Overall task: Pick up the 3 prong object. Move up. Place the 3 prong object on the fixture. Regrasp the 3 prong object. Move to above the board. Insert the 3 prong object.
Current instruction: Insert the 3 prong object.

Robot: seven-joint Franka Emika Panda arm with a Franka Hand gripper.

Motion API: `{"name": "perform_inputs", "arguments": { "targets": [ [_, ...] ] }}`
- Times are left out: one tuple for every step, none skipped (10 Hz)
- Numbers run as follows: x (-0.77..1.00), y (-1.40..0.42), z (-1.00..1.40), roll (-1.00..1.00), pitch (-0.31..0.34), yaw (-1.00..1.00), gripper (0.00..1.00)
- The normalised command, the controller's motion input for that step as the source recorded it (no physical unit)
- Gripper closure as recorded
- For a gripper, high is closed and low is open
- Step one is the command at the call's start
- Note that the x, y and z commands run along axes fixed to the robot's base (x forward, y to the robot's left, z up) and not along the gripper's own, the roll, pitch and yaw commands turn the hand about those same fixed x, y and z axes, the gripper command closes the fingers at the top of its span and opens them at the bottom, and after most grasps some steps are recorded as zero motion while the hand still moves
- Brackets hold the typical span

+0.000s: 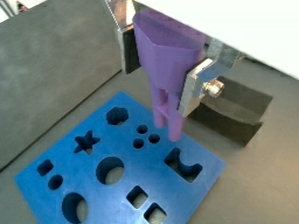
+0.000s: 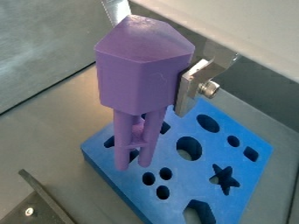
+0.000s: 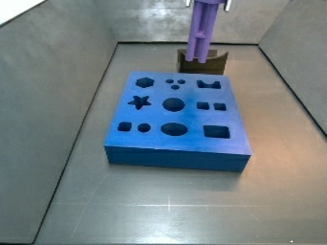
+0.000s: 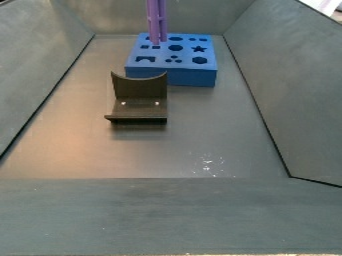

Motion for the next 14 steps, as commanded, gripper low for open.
{"name": "perform_inputs", "arguments": {
  "targets": [
    [-0.01, 0.18, 0.00, -0.50, -0.203, -0.30, 1.00],
    [-0.15, 0.08, -0.03, -0.50, -0.220, -0.38, 1.00],
    [-0.29, 0.00, -0.21, -0.27, -0.141, -0.71, 1.00],
    [-0.15, 0.00, -0.19, -0.08, -0.090, -0.89, 1.00],
    [-0.14, 0.00, -0.22, -0.02, -0.057, -0.93, 1.00],
    [-0.15, 0.00, -0.24, -0.03, -0.063, -0.92, 1.00],
    [-0.17, 0.00, -0.31, -0.06, -0.084, -0.90, 1.00],
    [-0.15, 0.00, -0.30, -0.02, -0.063, -0.93, 1.00],
    [-0.10, 0.00, -0.42, -0.02, -0.059, -0.97, 1.00],
    [-0.08, 0.00, -0.47, -0.04, -0.070, -0.97, 1.00],
    [0.00, 0.00, -0.17, -0.04, -0.060, -1.00, 1.00],
    [0.00, 0.00, 0.00, 0.00, -0.016, -1.00, 1.00],
    [0.00, 0.00, 0.28, 0.00, 0.000, -1.00, 1.00],
    [-0.14, -0.02, 0.31, 0.09, 0.011, -0.88, 1.00]
  ]
}}
